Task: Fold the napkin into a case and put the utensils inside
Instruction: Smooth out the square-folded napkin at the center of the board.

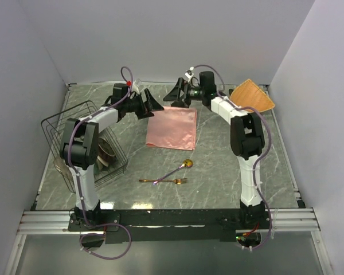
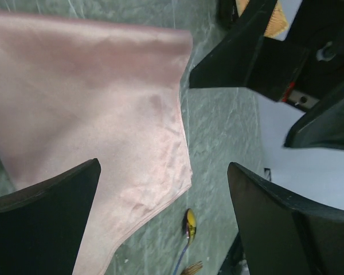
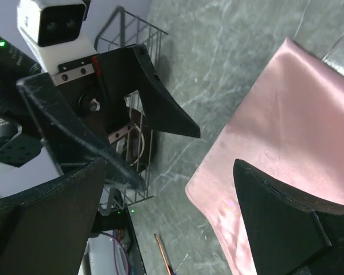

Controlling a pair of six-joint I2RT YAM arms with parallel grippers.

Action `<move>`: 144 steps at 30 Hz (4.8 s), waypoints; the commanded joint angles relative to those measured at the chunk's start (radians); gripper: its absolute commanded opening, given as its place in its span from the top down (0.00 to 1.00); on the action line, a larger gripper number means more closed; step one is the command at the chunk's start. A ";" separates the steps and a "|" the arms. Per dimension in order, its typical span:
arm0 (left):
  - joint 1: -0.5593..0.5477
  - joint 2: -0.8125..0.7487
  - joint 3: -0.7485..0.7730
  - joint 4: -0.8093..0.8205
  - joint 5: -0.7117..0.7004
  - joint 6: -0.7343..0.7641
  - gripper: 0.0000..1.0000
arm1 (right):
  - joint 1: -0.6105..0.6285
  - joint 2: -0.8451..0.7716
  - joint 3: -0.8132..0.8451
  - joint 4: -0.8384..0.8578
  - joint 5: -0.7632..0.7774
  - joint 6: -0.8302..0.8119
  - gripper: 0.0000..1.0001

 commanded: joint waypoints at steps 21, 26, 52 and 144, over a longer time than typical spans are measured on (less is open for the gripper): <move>-0.019 0.092 0.044 -0.022 0.116 -0.024 0.01 | -0.124 0.290 0.055 0.179 -0.016 0.249 0.00; -0.003 -0.018 0.109 -0.050 0.130 0.010 0.01 | -0.102 0.166 0.092 0.155 -0.034 0.179 0.00; 0.300 -0.485 -0.072 -0.179 0.093 0.039 0.01 | 0.284 0.168 -0.026 0.017 0.156 0.205 0.00; 0.390 -0.558 -0.196 -0.208 0.078 0.125 0.01 | 0.044 0.257 0.279 0.119 0.078 0.269 0.00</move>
